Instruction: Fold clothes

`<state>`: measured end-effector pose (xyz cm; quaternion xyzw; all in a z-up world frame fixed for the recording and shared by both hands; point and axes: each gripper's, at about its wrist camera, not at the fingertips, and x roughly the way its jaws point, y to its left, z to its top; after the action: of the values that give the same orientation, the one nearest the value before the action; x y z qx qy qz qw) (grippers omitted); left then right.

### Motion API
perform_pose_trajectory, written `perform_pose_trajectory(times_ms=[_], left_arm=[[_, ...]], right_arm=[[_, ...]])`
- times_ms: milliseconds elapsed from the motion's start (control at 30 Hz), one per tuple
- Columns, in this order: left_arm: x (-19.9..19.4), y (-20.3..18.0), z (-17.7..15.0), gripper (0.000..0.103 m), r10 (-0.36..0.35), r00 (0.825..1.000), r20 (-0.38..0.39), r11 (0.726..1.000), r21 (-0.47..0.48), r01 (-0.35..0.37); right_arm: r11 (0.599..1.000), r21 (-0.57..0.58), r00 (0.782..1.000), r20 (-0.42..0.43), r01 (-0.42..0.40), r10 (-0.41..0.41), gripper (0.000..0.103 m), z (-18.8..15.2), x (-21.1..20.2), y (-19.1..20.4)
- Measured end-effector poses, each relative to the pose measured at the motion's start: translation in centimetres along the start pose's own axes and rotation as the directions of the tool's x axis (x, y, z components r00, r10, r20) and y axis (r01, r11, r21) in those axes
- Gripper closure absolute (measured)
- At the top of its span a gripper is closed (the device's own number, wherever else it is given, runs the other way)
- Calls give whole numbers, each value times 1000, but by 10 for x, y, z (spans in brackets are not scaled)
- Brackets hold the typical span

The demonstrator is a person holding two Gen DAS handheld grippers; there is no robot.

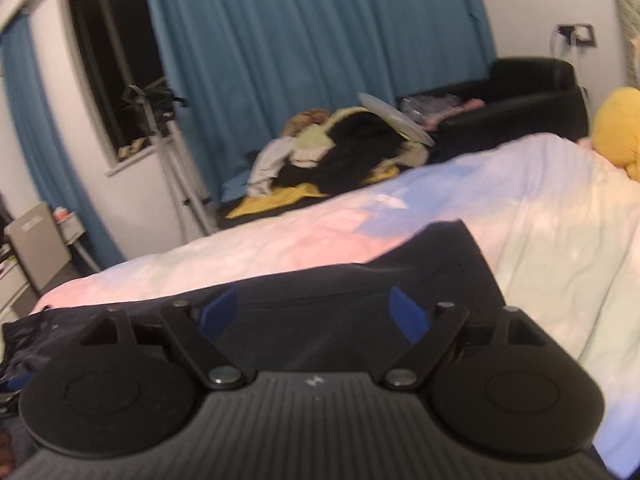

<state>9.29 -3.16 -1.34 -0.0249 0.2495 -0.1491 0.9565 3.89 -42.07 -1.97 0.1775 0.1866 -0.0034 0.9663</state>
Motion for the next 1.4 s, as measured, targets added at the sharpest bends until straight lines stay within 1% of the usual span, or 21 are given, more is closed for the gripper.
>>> perform_pose_trajectory(times_ms=[100,200,333,467,633,733,767,800,833,867,900,933,967,1033,1067,1100,1167,1200,1267,1333,1400], left_arm=[[-12,3,3,10,-12,999,36,1000,-24,13],[-25,6,6,10,-24,997,75,998,-50,28],[-44,14,15,8,-26,992,123,997,-71,35],[-77,34,29,6,29,986,165,993,-114,-11],[-135,81,17,5,71,973,221,969,-247,-14],[-176,111,12,5,189,943,274,943,-317,-97],[-191,121,9,4,247,923,294,932,-331,-144],[-206,130,6,0,305,899,315,921,-338,-193],[-220,139,2,0,359,871,335,907,-345,-241],[-232,149,-1,0,395,855,337,895,-352,-275],[-240,160,-5,0,420,849,321,883,-363,-299],[-246,171,-8,0,437,848,299,870,-380,-314],[-248,183,-14,0,453,852,262,847,-423,-321],[-251,210,-27,0,479,860,177,788,-519,-332],[-251,223,-36,0,486,865,126,743,-581,-333],[-248,235,-45,0,473,877,86,703,-636,-318],[-243,251,-62,0,414,909,50,652,-713,-258],[-239,257,-69,0,380,924,36,632,-740,-231],[-225,265,-77,0,324,946,-16,601,-769,-219],[-210,270,-84,1,273,960,-66,580,-785,-219],[-199,279,-90,2,213,973,-87,556,-808,-194]], right_arm=[[999,-8,999,27,-31,32,12,0,-16,6],[999,8,998,38,-43,42,0,0,-25,3],[999,33,999,52,-7,6,0,2,-32,-5],[998,35,994,95,44,-47,0,3,-41,-11],[991,34,980,153,127,-130,0,3,-54,-21],[986,86,969,190,141,-155,0,4,-65,-41],[984,94,964,207,148,-165,0,4,-71,-47],[982,82,953,241,168,-183,0,3,-81,-54],[979,79,938,279,188,-203,0,0,-93,-61],[975,92,929,299,200,-219,0,-5,-105,-73],[972,106,918,319,211,-234,0,-9,-118,-84],[967,121,909,334,222,-250,0,-14,-131,-96],[961,149,909,319,233,-269,0,-21,-142,-110],[946,205,909,283,253,-305,0,-34,-164,-138],[936,243,918,243,257,-315,0,-41,-173,-151],[925,290,928,203,247,-311,0,-48,-181,-164],[906,367,955,118,212,-272,0,-65,-193,-181],[898,393,966,76,198,-246,0,-73,-197,-187],[889,423,982,-4,172,-188,0,-86,-202,-193],[888,426,985,-81,173,-153,0,-96,-200,-189],[882,449,988,-124,142,-96,0,-103,-194,-183]])
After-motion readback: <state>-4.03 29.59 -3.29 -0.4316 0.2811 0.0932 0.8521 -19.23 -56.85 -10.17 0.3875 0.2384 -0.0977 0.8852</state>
